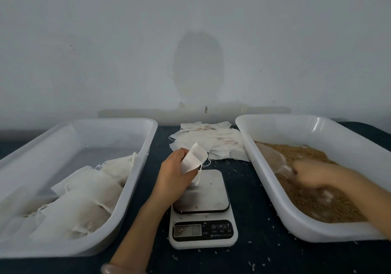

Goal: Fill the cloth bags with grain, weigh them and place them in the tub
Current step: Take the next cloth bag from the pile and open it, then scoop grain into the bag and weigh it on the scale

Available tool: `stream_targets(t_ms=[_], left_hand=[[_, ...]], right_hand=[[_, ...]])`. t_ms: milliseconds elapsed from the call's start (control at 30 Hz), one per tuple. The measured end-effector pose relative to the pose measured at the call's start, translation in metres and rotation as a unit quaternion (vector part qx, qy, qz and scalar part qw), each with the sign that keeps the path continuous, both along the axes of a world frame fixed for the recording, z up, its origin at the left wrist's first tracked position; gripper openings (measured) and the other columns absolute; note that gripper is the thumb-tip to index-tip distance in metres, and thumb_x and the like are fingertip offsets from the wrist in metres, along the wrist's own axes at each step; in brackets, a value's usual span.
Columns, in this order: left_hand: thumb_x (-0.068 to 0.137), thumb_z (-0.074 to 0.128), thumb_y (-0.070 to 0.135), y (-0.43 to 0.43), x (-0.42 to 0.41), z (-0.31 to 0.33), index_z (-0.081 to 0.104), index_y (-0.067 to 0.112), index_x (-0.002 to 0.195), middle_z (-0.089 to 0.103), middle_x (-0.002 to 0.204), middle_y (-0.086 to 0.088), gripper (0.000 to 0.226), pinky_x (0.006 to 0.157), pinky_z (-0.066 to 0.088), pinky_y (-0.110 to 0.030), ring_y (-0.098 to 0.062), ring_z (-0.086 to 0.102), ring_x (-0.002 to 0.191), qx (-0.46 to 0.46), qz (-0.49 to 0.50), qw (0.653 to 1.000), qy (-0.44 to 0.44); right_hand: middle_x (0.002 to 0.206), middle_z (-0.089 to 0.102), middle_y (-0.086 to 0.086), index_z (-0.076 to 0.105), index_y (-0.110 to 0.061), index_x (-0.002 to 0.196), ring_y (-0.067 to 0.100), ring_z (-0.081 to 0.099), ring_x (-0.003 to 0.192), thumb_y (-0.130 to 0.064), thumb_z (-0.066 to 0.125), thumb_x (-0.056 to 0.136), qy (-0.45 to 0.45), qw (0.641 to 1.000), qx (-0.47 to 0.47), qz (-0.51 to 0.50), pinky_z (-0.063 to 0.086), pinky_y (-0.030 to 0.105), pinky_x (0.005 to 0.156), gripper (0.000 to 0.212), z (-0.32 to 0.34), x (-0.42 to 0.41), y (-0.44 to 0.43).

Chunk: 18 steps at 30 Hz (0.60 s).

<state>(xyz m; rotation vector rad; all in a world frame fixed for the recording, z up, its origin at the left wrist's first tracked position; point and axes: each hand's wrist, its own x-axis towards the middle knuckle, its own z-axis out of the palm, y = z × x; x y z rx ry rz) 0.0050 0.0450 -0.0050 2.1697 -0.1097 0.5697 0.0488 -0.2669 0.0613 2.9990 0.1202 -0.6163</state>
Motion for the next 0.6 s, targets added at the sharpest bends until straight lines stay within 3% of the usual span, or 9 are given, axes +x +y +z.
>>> stream_targets(t_ms=[100, 233, 300, 367, 467, 533, 600], left_hand=[[0.083, 0.072, 0.016, 0.001, 0.000, -0.001, 0.046, 0.037, 0.074, 0.056, 0.078, 0.013, 0.035, 0.061, 0.039, -0.006, 0.011, 0.051, 0.075, -0.002, -0.001, 1.000, -0.002], [0.083, 0.071, 0.015, 0.002, 0.000, -0.001, 0.047, 0.037, 0.074, 0.055, 0.078, 0.014, 0.034, 0.061, 0.038, -0.005, 0.012, 0.051, 0.075, -0.001, -0.004, 1.000, -0.008], [0.083, 0.071, 0.014, 0.002, 0.000, 0.000, 0.047, 0.037, 0.075, 0.055, 0.078, 0.013, 0.034, 0.062, 0.038, -0.006, 0.011, 0.051, 0.075, -0.003, -0.005, 1.000, -0.009], [0.083, 0.070, 0.013, 0.002, 0.000, 0.000, 0.047, 0.037, 0.075, 0.055, 0.077, 0.012, 0.034, 0.062, 0.039, -0.007, 0.009, 0.052, 0.074, -0.007, -0.009, 1.000, -0.008], [0.082, 0.070, 0.012, 0.002, 0.000, 0.000, 0.047, 0.036, 0.074, 0.055, 0.076, 0.012, 0.034, 0.061, 0.039, -0.008, 0.009, 0.052, 0.073, -0.008, -0.013, 1.000, -0.005], [0.082, 0.070, 0.012, 0.002, 0.001, -0.001, 0.047, 0.035, 0.074, 0.055, 0.077, 0.011, 0.033, 0.061, 0.040, -0.008, 0.009, 0.051, 0.072, -0.007, -0.014, 1.000, -0.001], [0.081, 0.069, 0.012, 0.002, 0.001, -0.001, 0.047, 0.034, 0.073, 0.055, 0.075, 0.010, 0.033, 0.061, 0.040, -0.009, 0.008, 0.051, 0.071, -0.009, -0.014, 1.000, 0.000]], right_hand=[[0.095, 0.066, 0.009, 0.056, -0.018, 0.089, 0.020, 0.065, 0.079, -0.019, 0.040, 0.105, -0.041, 0.996, 0.061, -0.050, 0.052, 0.027, 0.067, 0.023, 0.001, 0.017, -0.013], [0.088, 0.057, 0.023, 0.049, 0.003, 0.102, 0.032, 0.059, 0.069, 0.004, 0.048, 0.097, -0.072, 0.967, 0.131, -0.206, 0.045, 0.031, 0.044, 0.005, 0.015, 0.042, -0.047], [0.094, 0.056, 0.026, 0.043, 0.013, 0.125, 0.029, 0.057, 0.065, 0.008, 0.046, 0.096, -0.064, 0.963, 0.084, -0.246, 0.044, 0.030, 0.043, 0.029, 0.012, 0.048, -0.061], [0.107, 0.052, 0.023, 0.029, 0.011, 0.144, 0.027, 0.059, 0.080, 0.005, 0.039, 0.100, -0.069, 0.968, 0.050, -0.237, 0.048, 0.027, 0.054, 0.045, 0.001, 0.047, -0.064], [0.144, 0.042, 0.021, 0.018, -0.002, 0.152, 0.027, 0.053, 0.122, -0.006, 0.027, 0.106, -0.051, 0.986, 0.029, -0.159, 0.046, 0.028, 0.095, 0.047, -0.013, 0.038, -0.054], [0.135, 0.052, 0.021, 0.022, 0.000, 0.148, 0.026, 0.062, 0.108, -0.009, 0.028, 0.107, -0.022, 0.981, 0.103, -0.161, 0.051, 0.034, 0.093, 0.044, -0.019, 0.036, -0.049], [0.114, 0.061, 0.016, 0.032, -0.001, 0.138, 0.020, 0.063, 0.077, -0.014, 0.031, 0.106, -0.015, 0.974, 0.170, -0.151, 0.056, 0.032, 0.067, 0.034, -0.015, 0.033, -0.042]])
